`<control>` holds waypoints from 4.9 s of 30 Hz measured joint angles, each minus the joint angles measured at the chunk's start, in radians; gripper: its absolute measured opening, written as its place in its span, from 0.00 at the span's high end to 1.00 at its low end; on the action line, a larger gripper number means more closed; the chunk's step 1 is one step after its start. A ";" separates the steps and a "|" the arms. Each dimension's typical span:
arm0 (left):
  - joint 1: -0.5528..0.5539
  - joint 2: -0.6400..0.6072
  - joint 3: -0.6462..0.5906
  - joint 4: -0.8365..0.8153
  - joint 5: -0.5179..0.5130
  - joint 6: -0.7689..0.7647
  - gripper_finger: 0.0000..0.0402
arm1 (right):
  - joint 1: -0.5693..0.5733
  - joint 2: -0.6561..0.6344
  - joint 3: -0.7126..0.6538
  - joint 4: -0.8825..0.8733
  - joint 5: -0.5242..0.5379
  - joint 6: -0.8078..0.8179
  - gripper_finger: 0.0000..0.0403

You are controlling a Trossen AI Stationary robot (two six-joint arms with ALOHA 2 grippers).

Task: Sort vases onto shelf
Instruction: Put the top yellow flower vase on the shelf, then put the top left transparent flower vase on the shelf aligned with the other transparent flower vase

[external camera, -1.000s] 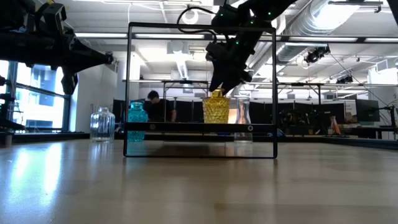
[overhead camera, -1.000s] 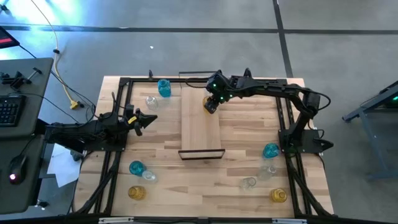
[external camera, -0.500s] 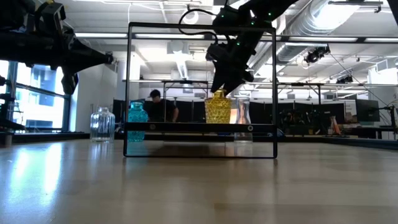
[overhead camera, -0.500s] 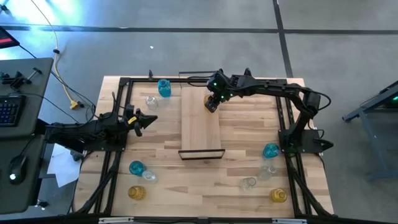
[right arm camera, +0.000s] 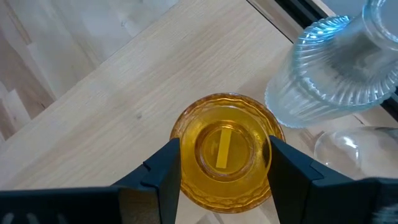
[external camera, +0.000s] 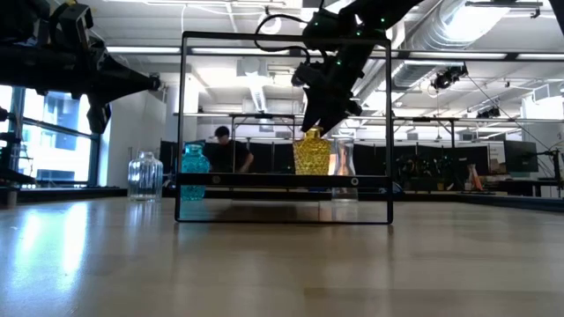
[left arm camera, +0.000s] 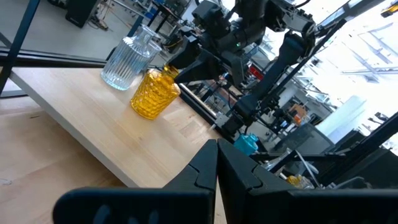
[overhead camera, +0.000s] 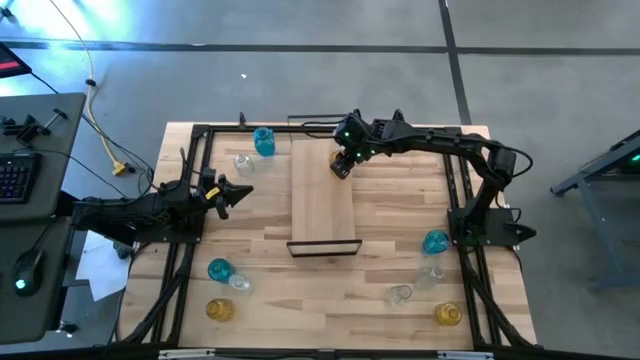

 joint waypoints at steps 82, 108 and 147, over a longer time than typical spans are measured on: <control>0.000 0.000 0.000 -0.006 0.079 -0.028 1.00 | 0.322 -0.604 -0.002 -0.134 0.372 0.318 0.39; -0.001 0.005 0.045 0.057 0.171 -0.073 1.00 | 0.576 -0.672 -0.001 -0.833 0.391 0.839 0.40; 0.140 0.934 1.595 -1.006 -0.381 1.051 1.00 | 0.229 -1.080 -0.598 -0.508 0.330 0.637 0.40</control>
